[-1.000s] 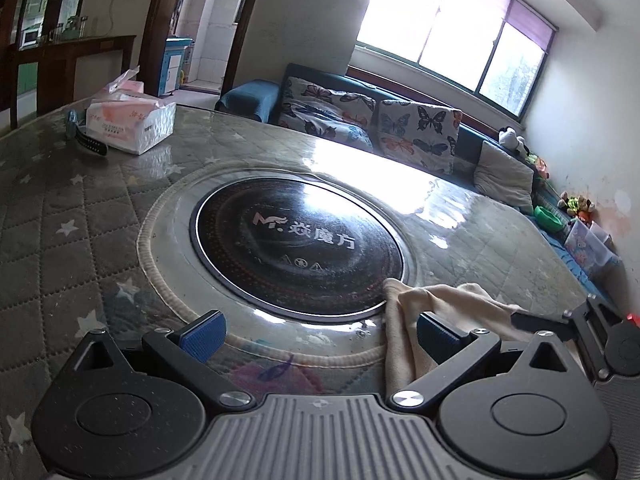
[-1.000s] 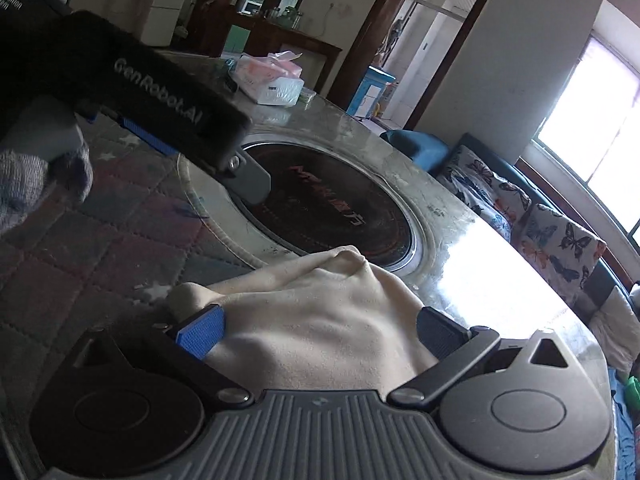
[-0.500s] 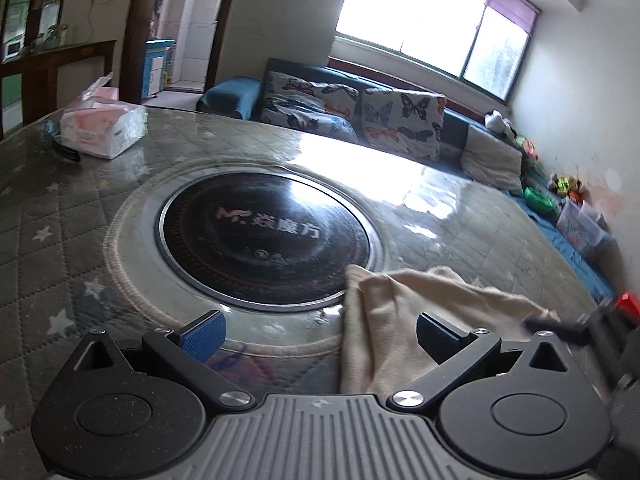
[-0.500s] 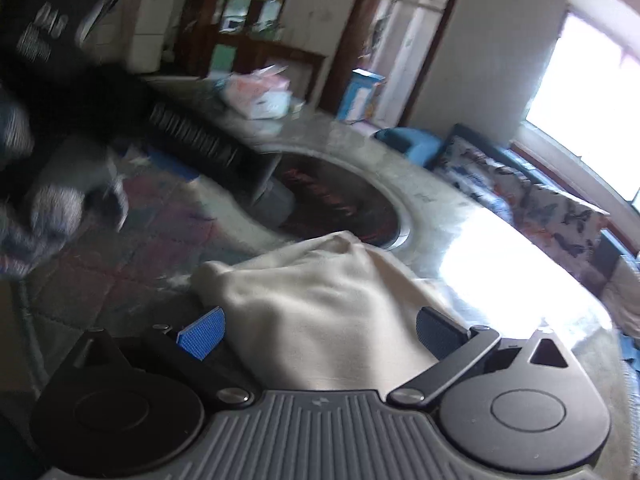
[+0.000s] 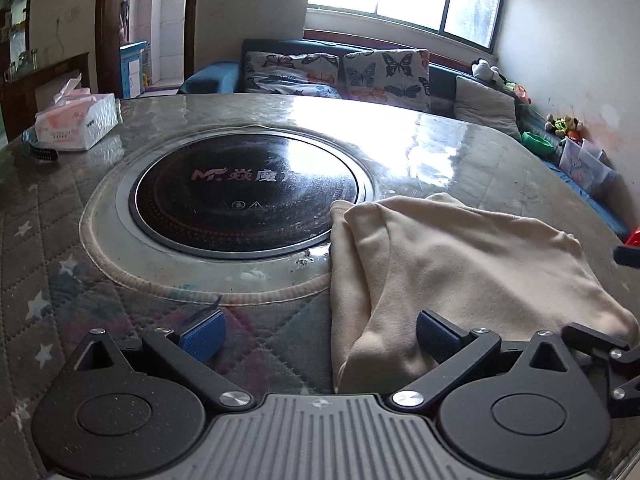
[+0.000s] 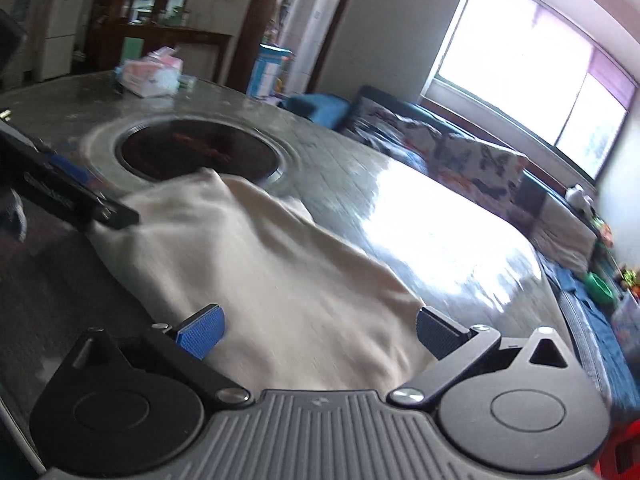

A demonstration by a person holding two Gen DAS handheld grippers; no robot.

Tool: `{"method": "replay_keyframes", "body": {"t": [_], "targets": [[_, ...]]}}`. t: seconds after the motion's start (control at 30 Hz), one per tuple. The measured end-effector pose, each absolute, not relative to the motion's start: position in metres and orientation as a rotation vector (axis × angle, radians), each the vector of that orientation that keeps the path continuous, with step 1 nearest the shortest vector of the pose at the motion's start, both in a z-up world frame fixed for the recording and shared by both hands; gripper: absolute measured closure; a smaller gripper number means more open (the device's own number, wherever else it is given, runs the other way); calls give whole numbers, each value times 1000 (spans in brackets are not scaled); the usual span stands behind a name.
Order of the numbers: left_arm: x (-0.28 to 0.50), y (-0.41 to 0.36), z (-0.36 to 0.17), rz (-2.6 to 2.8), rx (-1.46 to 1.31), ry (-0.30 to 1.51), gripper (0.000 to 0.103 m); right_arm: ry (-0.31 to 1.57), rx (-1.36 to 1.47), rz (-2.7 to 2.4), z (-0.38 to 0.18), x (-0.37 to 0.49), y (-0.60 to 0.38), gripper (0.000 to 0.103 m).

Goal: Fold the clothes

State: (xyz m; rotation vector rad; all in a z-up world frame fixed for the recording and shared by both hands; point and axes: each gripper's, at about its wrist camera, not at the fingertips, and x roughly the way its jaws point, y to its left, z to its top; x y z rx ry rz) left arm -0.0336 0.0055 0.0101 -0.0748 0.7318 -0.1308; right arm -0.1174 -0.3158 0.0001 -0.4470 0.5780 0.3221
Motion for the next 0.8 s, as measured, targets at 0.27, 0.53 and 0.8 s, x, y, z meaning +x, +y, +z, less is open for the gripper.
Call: {"method": "replay_keyframes", "body": {"t": [0.27, 0.53, 0.8], "targets": [[-34, 3, 10, -129, -59, 731, 0, 589, -380, 218, 0, -129, -357, 0], [-33, 2, 10, -126, -55, 733, 0, 583, -281, 150, 9, -134, -389, 0], [-33, 5, 10, -132, -52, 735, 0, 653, -291, 107, -10, -128, -402, 0]]}}
